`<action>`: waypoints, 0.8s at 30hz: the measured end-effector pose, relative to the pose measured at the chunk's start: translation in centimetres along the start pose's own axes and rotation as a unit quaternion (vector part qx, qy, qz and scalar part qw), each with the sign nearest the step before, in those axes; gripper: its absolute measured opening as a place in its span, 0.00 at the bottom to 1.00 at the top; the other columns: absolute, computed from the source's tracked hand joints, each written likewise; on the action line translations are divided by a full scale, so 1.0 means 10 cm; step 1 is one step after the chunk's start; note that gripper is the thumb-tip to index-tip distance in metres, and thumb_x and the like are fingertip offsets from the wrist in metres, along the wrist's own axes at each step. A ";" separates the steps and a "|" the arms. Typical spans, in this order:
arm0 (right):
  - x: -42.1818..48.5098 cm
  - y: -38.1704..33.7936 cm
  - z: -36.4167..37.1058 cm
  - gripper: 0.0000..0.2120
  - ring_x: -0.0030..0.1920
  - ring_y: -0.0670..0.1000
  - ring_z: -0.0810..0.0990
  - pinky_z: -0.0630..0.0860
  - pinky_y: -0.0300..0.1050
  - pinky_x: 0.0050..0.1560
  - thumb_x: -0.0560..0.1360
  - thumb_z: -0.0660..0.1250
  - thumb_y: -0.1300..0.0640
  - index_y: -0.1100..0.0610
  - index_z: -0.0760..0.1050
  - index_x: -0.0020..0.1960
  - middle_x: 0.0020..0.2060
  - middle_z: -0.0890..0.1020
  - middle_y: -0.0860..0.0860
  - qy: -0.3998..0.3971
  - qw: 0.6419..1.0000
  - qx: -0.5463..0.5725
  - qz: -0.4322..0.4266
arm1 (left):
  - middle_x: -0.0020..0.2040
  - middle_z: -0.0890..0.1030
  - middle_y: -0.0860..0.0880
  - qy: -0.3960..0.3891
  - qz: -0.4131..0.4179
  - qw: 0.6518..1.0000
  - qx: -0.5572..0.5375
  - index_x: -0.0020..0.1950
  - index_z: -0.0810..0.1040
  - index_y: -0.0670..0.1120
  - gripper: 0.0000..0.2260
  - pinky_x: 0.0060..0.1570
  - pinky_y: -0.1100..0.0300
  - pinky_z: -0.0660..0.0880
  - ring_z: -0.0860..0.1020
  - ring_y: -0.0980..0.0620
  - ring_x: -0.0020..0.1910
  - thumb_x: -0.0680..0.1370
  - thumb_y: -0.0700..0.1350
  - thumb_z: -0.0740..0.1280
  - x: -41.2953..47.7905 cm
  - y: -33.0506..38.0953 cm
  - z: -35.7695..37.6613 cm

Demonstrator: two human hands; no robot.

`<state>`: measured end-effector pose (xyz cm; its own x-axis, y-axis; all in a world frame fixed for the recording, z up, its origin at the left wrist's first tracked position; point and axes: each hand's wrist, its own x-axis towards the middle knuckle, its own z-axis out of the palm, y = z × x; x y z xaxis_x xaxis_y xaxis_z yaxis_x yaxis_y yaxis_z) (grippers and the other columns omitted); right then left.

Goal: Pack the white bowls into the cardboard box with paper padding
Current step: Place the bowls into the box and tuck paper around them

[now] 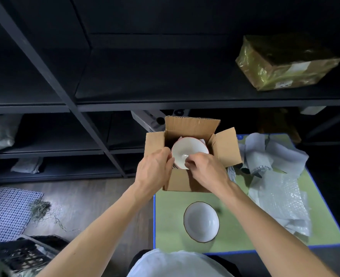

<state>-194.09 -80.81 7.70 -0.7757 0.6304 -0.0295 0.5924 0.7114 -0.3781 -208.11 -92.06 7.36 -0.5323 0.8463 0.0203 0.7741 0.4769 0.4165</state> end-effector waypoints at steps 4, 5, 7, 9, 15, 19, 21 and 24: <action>-0.23 0.16 -0.18 0.06 0.49 0.54 0.78 0.73 0.50 0.43 0.79 0.66 0.57 0.55 0.82 0.49 0.44 0.81 0.50 0.026 0.999 0.029 -0.005 | 0.41 0.79 0.52 -0.015 0.055 0.998 -0.028 0.48 0.74 0.48 0.09 0.36 0.50 0.73 0.76 0.48 0.38 0.81 0.51 0.60 -0.12 0.21 0.07; -0.30 0.20 -0.21 0.06 0.49 0.53 0.77 0.73 0.50 0.43 0.79 0.66 0.56 0.55 0.81 0.49 0.43 0.81 0.49 0.033 0.999 0.029 -0.004 | 0.41 0.79 0.52 -0.016 0.063 0.997 -0.032 0.48 0.74 0.47 0.09 0.36 0.50 0.73 0.76 0.48 0.38 0.81 0.51 0.60 -0.15 0.27 0.10; -0.47 0.31 -0.25 0.06 0.49 0.51 0.76 0.74 0.49 0.44 0.79 0.65 0.54 0.54 0.81 0.50 0.43 0.80 0.47 0.040 0.999 0.031 0.004 | 0.40 0.79 0.52 -0.026 0.087 0.995 -0.038 0.47 0.74 0.47 0.10 0.36 0.49 0.73 0.76 0.48 0.38 0.81 0.51 0.60 -0.20 0.39 0.16; -0.65 0.42 -0.25 0.07 0.48 0.50 0.76 0.75 0.49 0.44 0.80 0.64 0.52 0.53 0.79 0.50 0.43 0.78 0.46 0.034 0.999 0.024 0.013 | 0.38 0.79 0.52 -0.040 0.119 0.991 -0.040 0.44 0.74 0.46 0.11 0.36 0.47 0.73 0.76 0.48 0.37 0.81 0.50 0.60 -0.27 0.50 0.25; -1.15 0.83 -0.19 0.07 0.44 0.48 0.75 0.73 0.46 0.40 0.80 0.64 0.50 0.51 0.76 0.46 0.41 0.76 0.44 0.022 0.996 0.026 0.084 | 0.41 0.79 0.51 -0.122 0.186 0.974 -0.049 0.48 0.74 0.48 0.11 0.39 0.48 0.73 0.77 0.46 0.39 0.82 0.53 0.57 -0.51 0.88 0.54; -1.40 1.15 -0.14 0.10 0.52 0.50 0.78 0.77 0.50 0.47 0.81 0.61 0.49 0.50 0.79 0.55 0.48 0.80 0.46 -0.013 0.989 0.018 0.149 | 0.39 0.75 0.51 -0.140 0.235 0.960 -0.062 0.45 0.70 0.47 0.11 0.37 0.49 0.72 0.73 0.45 0.36 0.83 0.51 0.57 -0.54 1.20 0.71; -1.50 1.30 -0.13 0.13 0.58 0.51 0.78 0.77 0.50 0.52 0.81 0.61 0.50 0.51 0.79 0.62 0.54 0.81 0.48 -0.024 0.983 0.012 0.181 | 0.38 0.72 0.52 -0.139 0.256 0.954 -0.069 0.43 0.68 0.48 0.10 0.34 0.52 0.69 0.71 0.47 0.34 0.82 0.50 0.58 -0.52 1.37 0.79; -1.65 1.54 -0.14 0.17 0.62 0.52 0.76 0.76 0.50 0.55 0.81 0.61 0.50 0.52 0.76 0.68 0.60 0.80 0.49 -0.033 0.973 -0.008 0.230 | 0.41 0.75 0.52 -0.149 0.273 0.948 -0.064 0.46 0.71 0.48 0.09 0.36 0.51 0.72 0.74 0.47 0.36 0.82 0.50 0.57 -0.45 1.60 0.96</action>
<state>-171.84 -79.81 3.63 -0.4403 0.8620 -0.2513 0.8828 0.3645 -0.2963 -190.01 -85.96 5.19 0.0717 0.9973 0.0158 0.8482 -0.0693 0.5252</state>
